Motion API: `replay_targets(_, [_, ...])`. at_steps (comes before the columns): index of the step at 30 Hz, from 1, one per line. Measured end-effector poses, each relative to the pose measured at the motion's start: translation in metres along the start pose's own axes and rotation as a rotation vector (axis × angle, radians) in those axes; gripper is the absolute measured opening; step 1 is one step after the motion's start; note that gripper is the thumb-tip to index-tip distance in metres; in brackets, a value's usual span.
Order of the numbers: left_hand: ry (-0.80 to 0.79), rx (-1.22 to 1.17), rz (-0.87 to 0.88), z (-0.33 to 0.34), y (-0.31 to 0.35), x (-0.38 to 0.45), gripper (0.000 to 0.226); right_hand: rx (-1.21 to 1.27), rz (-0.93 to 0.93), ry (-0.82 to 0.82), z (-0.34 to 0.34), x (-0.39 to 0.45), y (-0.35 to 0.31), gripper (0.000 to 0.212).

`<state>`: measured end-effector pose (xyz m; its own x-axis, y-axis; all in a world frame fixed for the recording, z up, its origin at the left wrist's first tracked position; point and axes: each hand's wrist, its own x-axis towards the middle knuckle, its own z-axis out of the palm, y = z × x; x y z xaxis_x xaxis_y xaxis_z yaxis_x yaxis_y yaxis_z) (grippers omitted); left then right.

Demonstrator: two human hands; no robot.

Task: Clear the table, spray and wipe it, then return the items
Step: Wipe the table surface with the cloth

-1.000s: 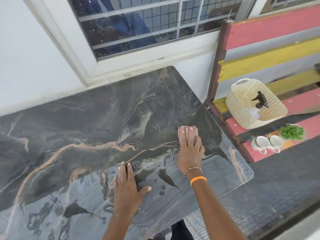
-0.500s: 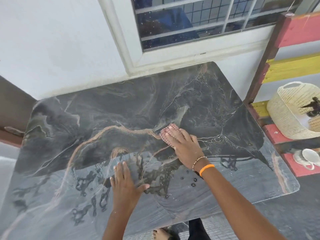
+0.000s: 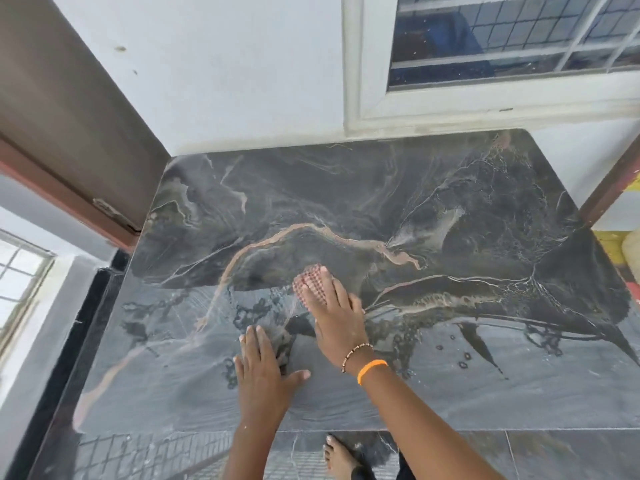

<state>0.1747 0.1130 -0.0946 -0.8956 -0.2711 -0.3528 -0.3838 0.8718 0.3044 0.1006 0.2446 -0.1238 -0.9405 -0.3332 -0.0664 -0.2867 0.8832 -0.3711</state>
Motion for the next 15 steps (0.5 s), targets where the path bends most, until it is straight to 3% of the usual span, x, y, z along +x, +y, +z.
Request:
replay_targets(4, [-0.005,-0.050,-0.014,-0.011,-0.021,0.000,0.111,0.007,-0.289,-0.115,0.003,-0.012,0.002,0.068])
replay_targets(6, [-0.002,-0.057,0.008,-0.015,-0.026,0.003,0.110,-0.024,-0.319,-0.120,-0.008,-0.008,0.030,0.067])
replay_targets(11, [-0.065,-0.014,0.040,-0.020,-0.028,0.010,0.107,-0.108,0.051,0.004,-0.040,0.014,0.097,0.061])
replay_targets(15, [-0.091,0.015,0.027,-0.017,-0.031,0.013,0.109,-0.105,0.322,0.065,-0.046,0.058,0.096,0.057])
